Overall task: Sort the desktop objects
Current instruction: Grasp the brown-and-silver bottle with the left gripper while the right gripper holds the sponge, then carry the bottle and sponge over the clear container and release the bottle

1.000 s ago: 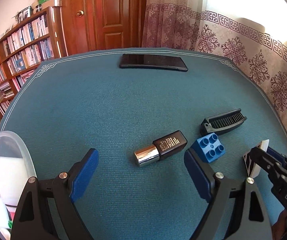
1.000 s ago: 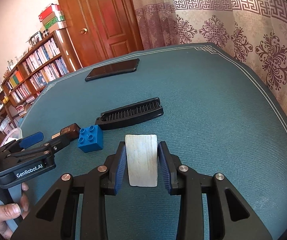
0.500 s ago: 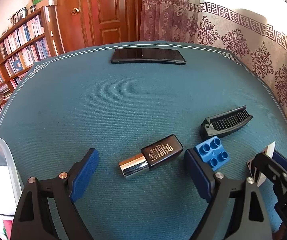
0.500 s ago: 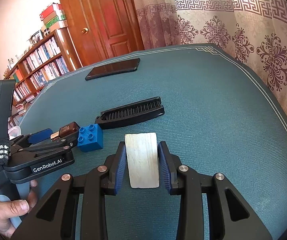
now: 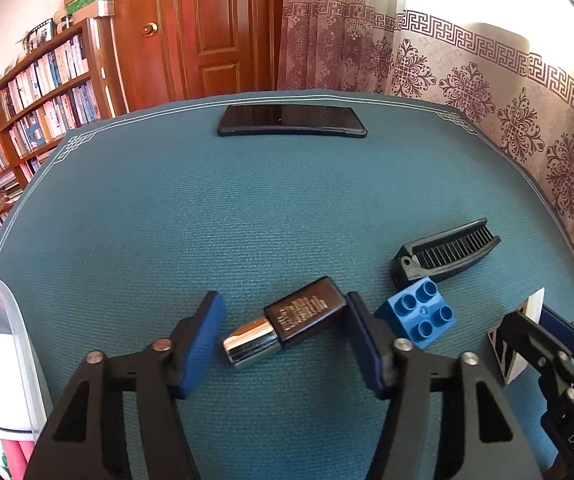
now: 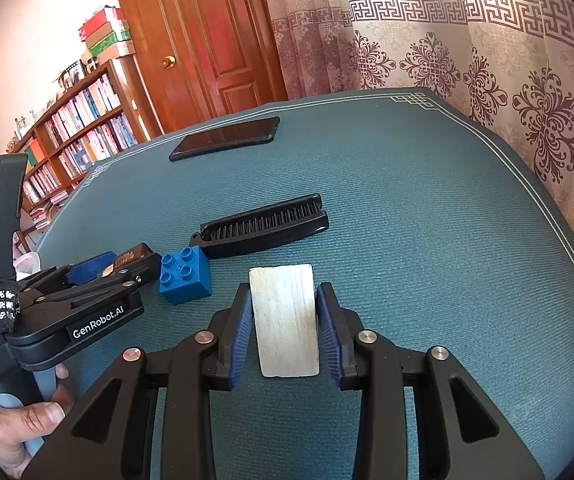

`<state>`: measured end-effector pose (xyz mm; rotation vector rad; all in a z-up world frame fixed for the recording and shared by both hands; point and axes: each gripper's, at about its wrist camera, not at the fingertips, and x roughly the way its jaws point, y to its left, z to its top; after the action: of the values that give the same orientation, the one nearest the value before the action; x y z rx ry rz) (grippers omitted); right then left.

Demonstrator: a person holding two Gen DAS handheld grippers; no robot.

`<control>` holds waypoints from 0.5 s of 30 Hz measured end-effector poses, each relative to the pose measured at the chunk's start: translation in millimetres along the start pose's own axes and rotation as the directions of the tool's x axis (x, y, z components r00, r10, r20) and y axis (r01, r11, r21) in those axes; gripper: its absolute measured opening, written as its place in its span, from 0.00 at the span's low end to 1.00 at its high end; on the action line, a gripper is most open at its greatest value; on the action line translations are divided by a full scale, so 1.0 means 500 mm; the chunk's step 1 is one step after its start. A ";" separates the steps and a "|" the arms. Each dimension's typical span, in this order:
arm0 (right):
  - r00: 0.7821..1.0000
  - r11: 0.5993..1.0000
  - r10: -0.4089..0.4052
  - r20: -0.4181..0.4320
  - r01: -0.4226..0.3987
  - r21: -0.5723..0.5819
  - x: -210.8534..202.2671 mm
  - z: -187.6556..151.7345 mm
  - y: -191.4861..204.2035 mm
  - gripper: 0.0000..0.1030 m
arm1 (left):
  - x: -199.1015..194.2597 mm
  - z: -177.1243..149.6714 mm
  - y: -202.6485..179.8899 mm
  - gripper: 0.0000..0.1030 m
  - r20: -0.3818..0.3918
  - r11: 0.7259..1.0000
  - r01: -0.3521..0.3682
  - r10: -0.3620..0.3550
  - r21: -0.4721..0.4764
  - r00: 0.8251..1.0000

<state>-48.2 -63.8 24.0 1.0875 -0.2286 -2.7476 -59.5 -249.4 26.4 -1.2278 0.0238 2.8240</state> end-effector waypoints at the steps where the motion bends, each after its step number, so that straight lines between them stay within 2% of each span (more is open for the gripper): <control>1: 1.000 1.000 0.000 0.000 0.000 0.000 0.000 0.000 0.000 0.34 | -0.001 -0.001 -0.001 0.62 0.001 1.000 0.010 -0.010 0.001 1.000; 4: 1.000 1.000 0.000 0.000 0.000 0.000 0.000 0.000 0.000 0.34 | -0.010 -0.005 -0.005 0.61 0.015 1.000 0.027 -0.027 0.007 1.000; 10: 1.000 1.000 0.001 0.000 -0.001 0.000 0.000 0.001 0.000 0.34 | -0.038 -0.013 -0.022 0.61 0.063 0.999 0.006 -0.009 0.041 0.998; 15: 1.000 1.000 0.004 0.002 -0.004 0.004 -0.001 0.002 -0.002 0.34 | -0.050 -0.017 -0.019 0.61 0.071 1.000 0.010 -0.012 0.022 0.997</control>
<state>-48.7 -62.7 25.1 1.0840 -0.2362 -2.7458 -35.9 -241.4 38.9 -1.1186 0.0443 2.8478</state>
